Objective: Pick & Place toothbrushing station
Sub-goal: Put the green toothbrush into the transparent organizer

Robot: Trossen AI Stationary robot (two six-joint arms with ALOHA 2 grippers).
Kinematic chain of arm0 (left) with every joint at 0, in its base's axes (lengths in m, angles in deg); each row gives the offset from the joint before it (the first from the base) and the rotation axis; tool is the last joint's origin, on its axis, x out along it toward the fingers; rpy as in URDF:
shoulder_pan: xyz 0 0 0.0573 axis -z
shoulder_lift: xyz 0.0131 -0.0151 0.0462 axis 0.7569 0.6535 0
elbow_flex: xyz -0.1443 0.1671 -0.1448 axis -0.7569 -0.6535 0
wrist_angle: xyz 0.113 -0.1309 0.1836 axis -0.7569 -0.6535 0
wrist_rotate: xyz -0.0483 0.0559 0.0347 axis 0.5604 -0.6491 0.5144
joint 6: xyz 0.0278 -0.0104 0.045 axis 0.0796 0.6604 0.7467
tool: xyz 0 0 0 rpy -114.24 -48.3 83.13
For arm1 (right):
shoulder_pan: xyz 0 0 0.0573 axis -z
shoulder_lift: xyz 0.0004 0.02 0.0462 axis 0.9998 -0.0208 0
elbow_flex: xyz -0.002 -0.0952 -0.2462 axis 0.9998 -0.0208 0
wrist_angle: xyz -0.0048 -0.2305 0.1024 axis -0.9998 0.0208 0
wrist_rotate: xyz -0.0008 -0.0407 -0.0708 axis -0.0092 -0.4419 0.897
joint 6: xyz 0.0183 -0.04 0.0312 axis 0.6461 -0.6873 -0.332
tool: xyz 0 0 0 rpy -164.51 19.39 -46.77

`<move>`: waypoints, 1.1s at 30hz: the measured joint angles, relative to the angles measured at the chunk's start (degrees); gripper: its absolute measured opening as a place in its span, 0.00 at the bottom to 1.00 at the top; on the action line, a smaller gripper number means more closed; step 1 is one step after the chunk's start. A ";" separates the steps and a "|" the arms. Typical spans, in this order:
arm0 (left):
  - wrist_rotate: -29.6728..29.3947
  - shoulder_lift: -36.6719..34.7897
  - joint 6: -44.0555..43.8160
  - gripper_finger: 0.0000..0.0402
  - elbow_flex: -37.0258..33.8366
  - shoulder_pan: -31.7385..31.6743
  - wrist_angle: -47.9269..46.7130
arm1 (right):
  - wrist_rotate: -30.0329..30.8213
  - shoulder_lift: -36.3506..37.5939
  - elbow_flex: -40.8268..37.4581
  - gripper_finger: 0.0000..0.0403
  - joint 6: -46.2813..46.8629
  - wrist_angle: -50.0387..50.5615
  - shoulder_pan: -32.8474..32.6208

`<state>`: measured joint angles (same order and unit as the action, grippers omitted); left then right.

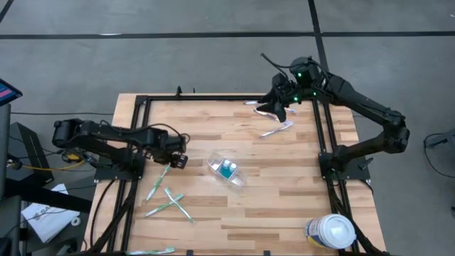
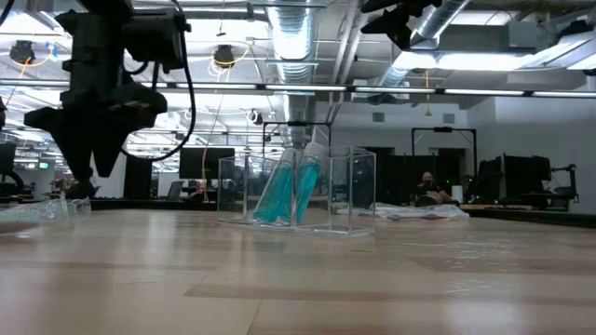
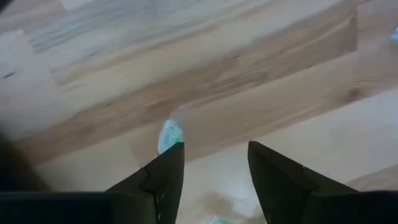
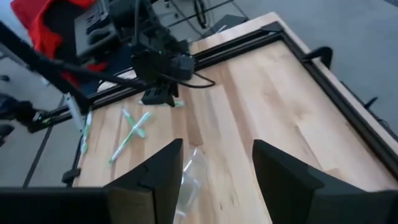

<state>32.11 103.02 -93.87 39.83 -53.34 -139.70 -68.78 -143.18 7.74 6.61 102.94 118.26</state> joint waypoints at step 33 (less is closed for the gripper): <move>-1.64 0.04 -0.52 0.42 -11.53 1.10 10.87 | -2.56 0.00 -0.02 0.45 1.12 -1.71 -0.55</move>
<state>30.48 103.06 -94.39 28.30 -52.24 -128.82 -71.33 -143.18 7.72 7.73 101.23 117.71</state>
